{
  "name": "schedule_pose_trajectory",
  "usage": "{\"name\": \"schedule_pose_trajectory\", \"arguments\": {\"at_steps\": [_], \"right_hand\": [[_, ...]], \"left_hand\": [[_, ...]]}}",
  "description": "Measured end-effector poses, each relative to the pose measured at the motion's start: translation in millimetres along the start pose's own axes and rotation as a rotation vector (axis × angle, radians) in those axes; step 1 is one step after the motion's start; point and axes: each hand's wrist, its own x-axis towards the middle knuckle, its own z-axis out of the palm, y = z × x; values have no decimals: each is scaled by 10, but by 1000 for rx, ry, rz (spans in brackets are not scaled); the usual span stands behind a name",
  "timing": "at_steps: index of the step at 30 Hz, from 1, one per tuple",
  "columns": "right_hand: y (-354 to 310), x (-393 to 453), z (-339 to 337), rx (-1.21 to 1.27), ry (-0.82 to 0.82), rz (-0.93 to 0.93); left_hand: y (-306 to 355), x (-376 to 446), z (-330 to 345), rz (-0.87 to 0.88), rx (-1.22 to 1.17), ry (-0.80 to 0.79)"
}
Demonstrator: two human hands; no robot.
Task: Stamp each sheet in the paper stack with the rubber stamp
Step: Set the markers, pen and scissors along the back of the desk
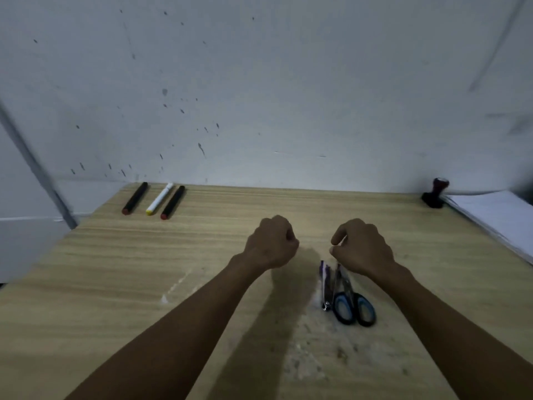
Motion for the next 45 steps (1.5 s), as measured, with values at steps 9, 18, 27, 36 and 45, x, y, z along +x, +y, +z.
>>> {"name": "schedule_pose_trajectory", "arguments": {"at_steps": [9, 18, 27, 36, 45], "right_hand": [[427, -420, -57, 47, -111, 126], [299, -718, 124, -147, 59, 107], [94, -793, 240, -35, 113, 121], [-260, -716, 433, -13, 43, -30], [-1044, -134, 793, 258, -69, -105]], "left_hand": [[618, -368, 433, -157, 180, -181], [631, -356, 395, -330, -238, -54], [244, -455, 25, -272, -511, -21], [-417, -443, -305, -326, -564, 118], [-1217, 48, -733, -412, -146, 226]]}}
